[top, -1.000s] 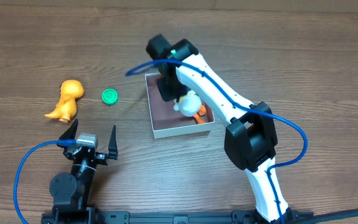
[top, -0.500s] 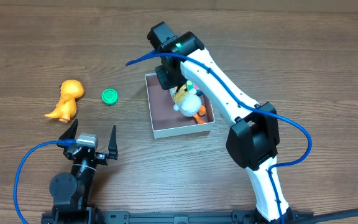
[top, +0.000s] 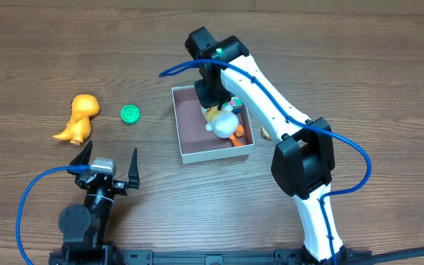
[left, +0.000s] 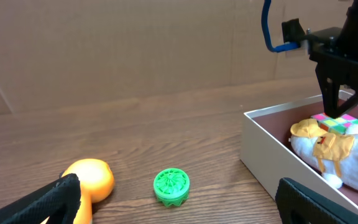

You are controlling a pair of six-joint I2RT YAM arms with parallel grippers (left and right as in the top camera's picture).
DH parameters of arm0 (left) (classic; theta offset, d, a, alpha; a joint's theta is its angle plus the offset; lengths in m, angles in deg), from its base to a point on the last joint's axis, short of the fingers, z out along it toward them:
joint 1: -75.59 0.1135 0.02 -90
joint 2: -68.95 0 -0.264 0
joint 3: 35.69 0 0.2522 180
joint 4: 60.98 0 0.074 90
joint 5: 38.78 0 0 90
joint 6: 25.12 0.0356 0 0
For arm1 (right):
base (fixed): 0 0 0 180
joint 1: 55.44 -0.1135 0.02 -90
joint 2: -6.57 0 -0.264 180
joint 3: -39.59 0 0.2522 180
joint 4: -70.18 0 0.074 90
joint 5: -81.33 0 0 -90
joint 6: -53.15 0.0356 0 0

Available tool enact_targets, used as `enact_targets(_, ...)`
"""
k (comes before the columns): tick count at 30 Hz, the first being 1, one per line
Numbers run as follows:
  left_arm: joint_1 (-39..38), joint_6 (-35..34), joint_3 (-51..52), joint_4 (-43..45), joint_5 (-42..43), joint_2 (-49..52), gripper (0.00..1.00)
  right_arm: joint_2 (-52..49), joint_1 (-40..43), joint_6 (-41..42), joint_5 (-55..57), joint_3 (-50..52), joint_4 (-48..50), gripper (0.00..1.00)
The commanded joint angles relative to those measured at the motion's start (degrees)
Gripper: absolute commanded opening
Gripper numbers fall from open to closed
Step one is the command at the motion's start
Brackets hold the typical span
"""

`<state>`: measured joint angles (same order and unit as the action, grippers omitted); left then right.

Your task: Pack container

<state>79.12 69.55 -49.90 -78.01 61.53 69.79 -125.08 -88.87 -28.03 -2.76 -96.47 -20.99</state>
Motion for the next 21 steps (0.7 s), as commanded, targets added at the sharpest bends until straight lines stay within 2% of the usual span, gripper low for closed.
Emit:
enact_targets(1,0.44,0.5,0.2,0.02,-0.17,-0.52,1.0,-0.15,-0.13,-0.37,-0.66,2.6,0.74,0.04)
enact_targets(21,0.44,0.5,0.2,0.02,-0.17,-0.52,1.0,-0.15,-0.13,-0.96,-1.73,4.28,-4.55,0.04)
